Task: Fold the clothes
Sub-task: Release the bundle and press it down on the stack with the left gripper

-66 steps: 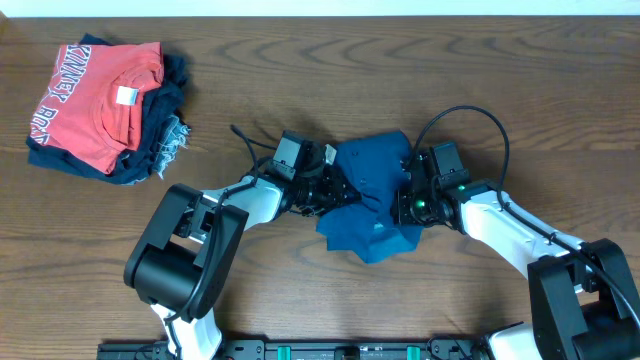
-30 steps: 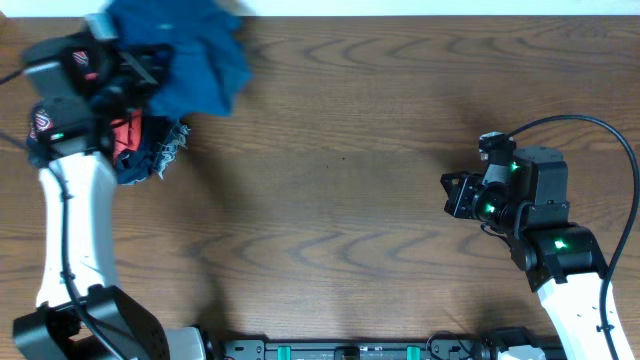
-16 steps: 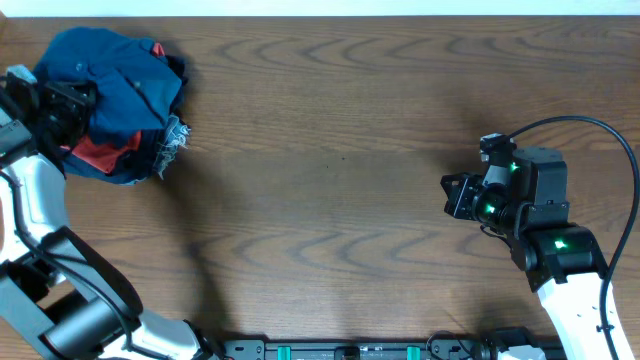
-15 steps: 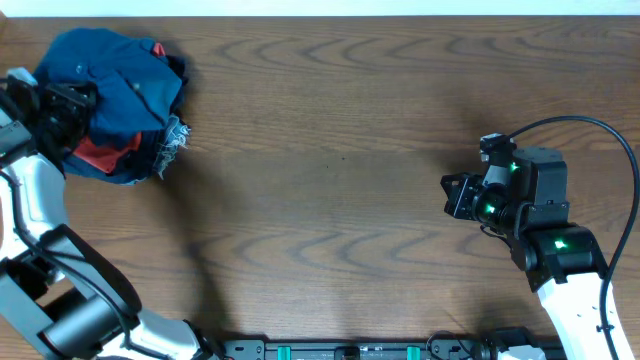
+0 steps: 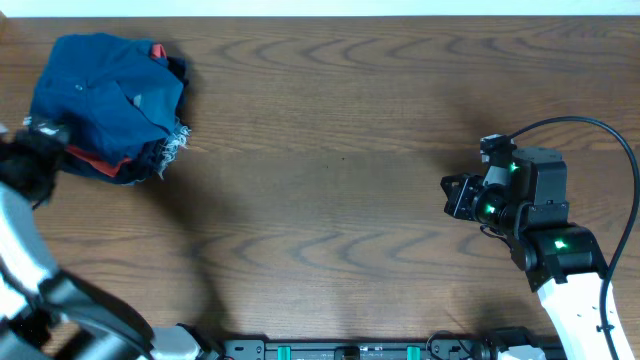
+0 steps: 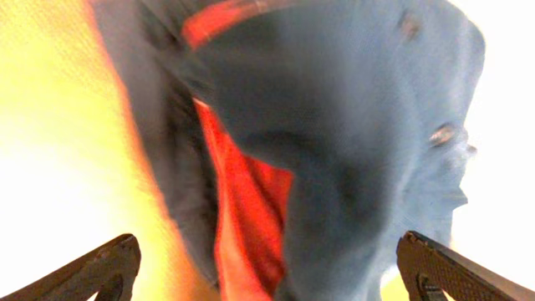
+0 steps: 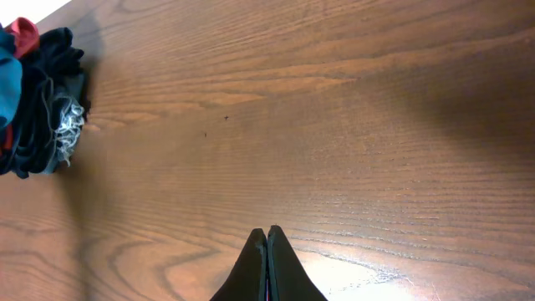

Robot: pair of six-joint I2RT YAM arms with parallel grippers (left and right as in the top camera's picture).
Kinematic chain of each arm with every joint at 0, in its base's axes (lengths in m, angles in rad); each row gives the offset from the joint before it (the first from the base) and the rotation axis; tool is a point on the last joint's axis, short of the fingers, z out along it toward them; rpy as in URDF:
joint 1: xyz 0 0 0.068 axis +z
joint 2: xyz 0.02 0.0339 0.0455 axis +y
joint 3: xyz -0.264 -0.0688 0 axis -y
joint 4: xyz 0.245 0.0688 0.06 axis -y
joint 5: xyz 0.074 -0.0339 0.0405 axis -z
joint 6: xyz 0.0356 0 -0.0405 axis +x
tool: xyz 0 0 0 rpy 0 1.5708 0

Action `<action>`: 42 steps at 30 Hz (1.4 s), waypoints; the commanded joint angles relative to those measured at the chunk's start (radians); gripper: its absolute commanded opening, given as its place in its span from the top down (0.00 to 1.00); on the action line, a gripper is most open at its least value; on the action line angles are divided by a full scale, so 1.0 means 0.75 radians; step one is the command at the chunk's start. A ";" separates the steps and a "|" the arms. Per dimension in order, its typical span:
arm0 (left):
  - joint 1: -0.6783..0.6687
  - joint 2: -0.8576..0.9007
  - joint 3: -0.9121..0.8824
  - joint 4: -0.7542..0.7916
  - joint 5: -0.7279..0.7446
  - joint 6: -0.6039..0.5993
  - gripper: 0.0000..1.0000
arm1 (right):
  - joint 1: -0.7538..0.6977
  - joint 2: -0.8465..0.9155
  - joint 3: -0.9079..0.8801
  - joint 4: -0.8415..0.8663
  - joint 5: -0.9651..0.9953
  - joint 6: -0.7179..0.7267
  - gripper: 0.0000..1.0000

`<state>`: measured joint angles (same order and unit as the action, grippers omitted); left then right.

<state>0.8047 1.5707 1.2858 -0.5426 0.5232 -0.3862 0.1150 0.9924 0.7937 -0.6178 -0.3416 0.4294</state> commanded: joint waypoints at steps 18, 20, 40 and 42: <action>-0.289 0.154 0.032 0.474 -0.047 0.292 0.94 | -0.012 -0.006 0.015 -0.020 0.066 0.015 0.98; -0.306 0.274 0.032 0.537 -0.052 0.295 0.94 | -0.012 -0.005 0.015 -0.031 0.091 0.015 0.98; -0.224 0.286 0.042 0.591 0.121 0.255 0.46 | -0.012 -0.008 0.021 -0.104 0.136 -0.034 0.98; -0.234 0.156 0.046 0.478 0.233 0.318 0.44 | -0.012 -0.010 0.052 -0.140 0.175 -0.078 0.99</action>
<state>0.6216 1.8214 1.3262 -0.1345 0.5831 -0.1993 0.1150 0.9924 0.7959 -0.7055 -0.2550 0.4164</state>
